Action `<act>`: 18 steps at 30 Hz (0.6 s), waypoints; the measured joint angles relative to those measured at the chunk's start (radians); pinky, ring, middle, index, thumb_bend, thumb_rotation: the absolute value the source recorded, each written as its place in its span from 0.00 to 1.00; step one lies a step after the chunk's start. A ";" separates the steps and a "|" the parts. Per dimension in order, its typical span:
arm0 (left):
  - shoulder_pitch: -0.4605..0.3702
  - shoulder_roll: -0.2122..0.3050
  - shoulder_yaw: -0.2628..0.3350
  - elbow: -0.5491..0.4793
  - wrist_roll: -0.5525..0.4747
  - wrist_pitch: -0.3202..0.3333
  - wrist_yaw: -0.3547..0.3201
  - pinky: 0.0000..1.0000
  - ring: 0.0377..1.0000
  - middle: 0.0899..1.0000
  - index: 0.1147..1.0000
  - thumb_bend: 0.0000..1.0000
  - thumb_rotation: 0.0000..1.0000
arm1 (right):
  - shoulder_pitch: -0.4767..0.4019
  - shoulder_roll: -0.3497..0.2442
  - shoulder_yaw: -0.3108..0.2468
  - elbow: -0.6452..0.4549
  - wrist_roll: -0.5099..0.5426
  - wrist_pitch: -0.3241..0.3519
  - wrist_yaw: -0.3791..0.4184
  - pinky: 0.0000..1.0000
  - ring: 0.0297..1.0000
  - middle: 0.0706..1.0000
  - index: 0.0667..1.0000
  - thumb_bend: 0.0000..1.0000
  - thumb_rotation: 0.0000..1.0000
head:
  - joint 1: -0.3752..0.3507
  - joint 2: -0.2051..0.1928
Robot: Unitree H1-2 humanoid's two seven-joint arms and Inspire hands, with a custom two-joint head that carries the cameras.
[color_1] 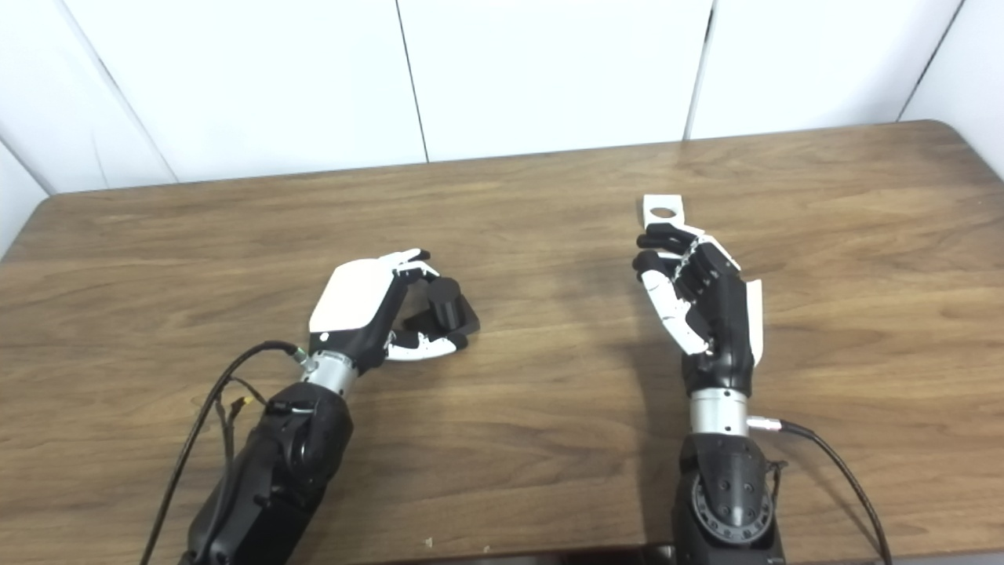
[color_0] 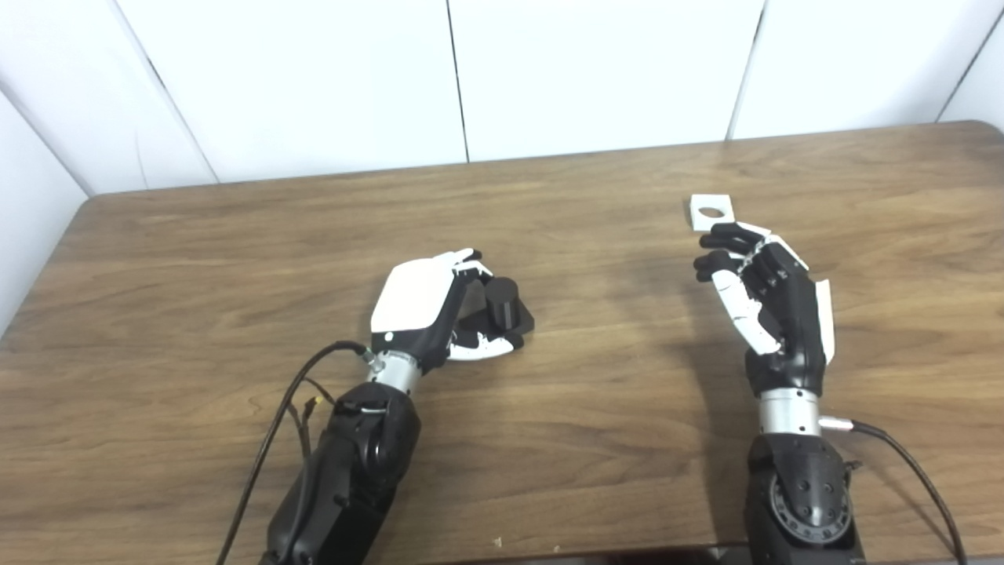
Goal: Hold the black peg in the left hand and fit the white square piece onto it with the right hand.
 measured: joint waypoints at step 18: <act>0.009 0.008 0.014 -0.012 0.004 0.000 -0.018 0.68 0.85 0.84 0.52 0.84 0.31 | -0.003 -0.010 0.001 0.002 0.002 0.006 0.007 0.49 0.52 0.58 0.57 0.44 0.40 | -0.003 0.011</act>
